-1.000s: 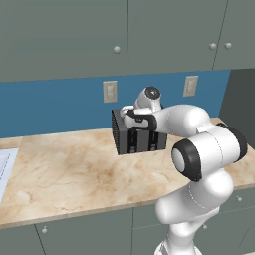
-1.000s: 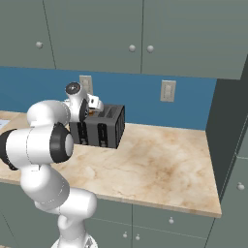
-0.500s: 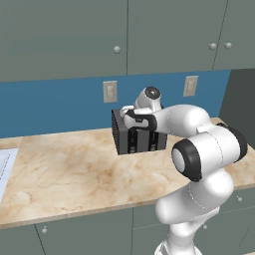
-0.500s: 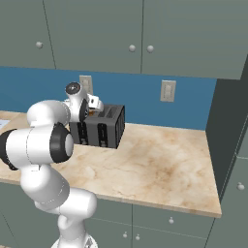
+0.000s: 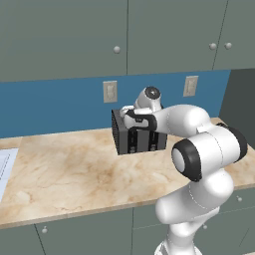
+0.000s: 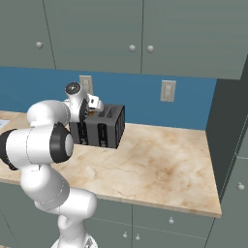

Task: Start the toaster. Once the lever pops up, take the bread to the plate on the dining counter.

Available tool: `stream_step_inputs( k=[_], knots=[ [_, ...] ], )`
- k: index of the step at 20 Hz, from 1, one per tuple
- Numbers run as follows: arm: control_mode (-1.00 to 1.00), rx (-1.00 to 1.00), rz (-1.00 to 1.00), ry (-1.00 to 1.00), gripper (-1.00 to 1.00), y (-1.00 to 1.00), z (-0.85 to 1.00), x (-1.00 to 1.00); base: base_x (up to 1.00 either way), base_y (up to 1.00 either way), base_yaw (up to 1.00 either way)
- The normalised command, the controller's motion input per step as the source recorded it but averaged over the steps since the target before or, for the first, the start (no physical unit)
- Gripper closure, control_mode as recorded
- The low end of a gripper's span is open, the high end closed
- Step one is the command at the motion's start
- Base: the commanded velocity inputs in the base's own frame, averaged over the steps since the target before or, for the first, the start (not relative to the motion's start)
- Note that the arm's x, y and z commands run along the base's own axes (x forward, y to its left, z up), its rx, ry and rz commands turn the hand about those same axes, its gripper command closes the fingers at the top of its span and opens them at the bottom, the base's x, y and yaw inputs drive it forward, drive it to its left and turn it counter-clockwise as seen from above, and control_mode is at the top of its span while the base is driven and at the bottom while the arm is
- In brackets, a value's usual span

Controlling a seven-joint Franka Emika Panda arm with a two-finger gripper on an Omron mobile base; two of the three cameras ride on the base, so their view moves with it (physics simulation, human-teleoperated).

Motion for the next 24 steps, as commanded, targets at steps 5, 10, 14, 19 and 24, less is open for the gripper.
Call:
stream_step_inputs(
  k=[5, 10, 14, 19, 24],
  knots=[
    [-1.0, 0.0, 0.0, 0.0, -1.0, 0.0, 0.0, 0.0, 0.0, 0.0, 0.0],
    [-1.0, 0.0, 0.0, 0.0, -1.0, 0.0, 0.0, 0.0, 0.0, 0.0, 0.0],
    [-1.0, 0.0, 0.0, 0.0, -1.0, 0.0, 0.0, 0.0, 0.0, 0.0, 0.0],
    [-1.0, 0.0, 0.0, 0.0, -1.0, 0.0, 0.0, 0.0, 0.0, 0.0, 0.0],
    [-1.0, 0.0, 0.0, 0.0, -1.0, 0.0, 0.0, 0.0, 0.0, 0.0, 0.0]
  ],
)
